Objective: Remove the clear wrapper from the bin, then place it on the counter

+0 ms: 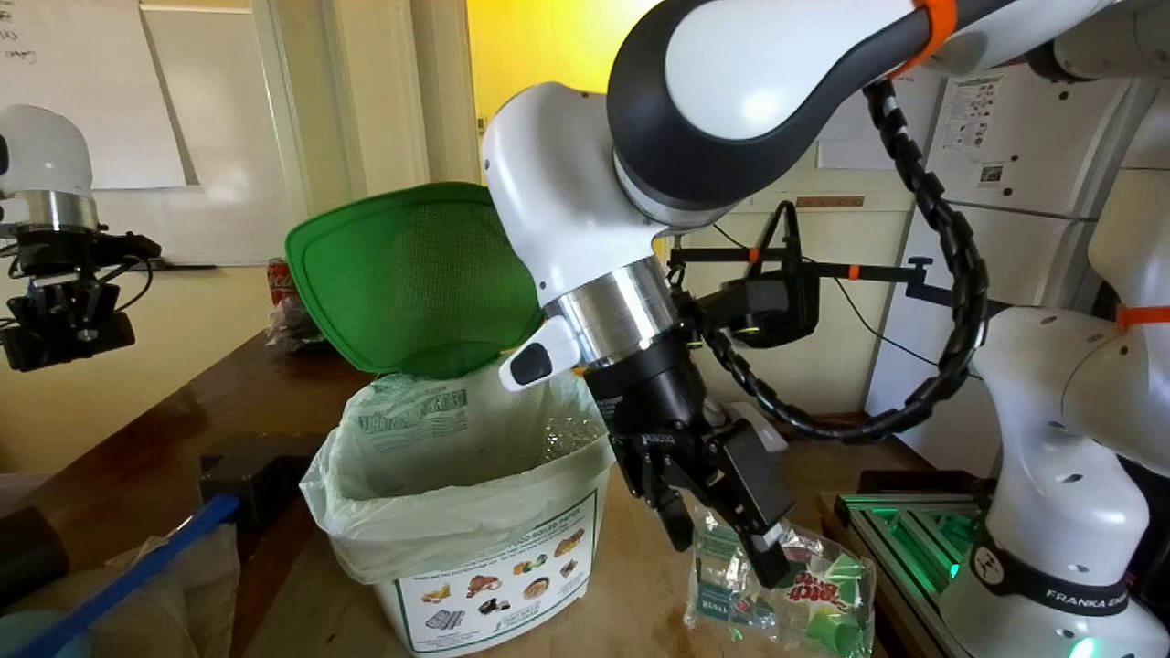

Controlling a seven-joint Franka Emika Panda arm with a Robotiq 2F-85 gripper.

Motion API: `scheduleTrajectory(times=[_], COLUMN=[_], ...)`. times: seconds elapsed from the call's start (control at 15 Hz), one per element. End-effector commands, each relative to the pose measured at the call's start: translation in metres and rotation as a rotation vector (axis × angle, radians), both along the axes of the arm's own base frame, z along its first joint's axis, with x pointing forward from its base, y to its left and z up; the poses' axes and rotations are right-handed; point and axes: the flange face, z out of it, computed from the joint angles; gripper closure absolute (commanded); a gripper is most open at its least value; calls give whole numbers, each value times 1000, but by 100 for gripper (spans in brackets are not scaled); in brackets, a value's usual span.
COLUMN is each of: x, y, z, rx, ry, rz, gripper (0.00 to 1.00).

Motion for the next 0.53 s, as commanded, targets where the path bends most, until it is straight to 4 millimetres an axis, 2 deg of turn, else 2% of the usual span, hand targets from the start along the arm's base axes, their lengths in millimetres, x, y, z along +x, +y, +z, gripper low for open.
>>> scheduleTrajectory(times=[0.0, 0.07, 0.13, 0.47], x=[7, 8, 8, 16], y=[1, 1, 1, 6], z=[2, 2, 3, 7], rx=[3, -1, -7, -66], ry=[20, 13, -1, -196], rz=[-43, -52, -59, -113], gripper=[25, 26, 32, 74])
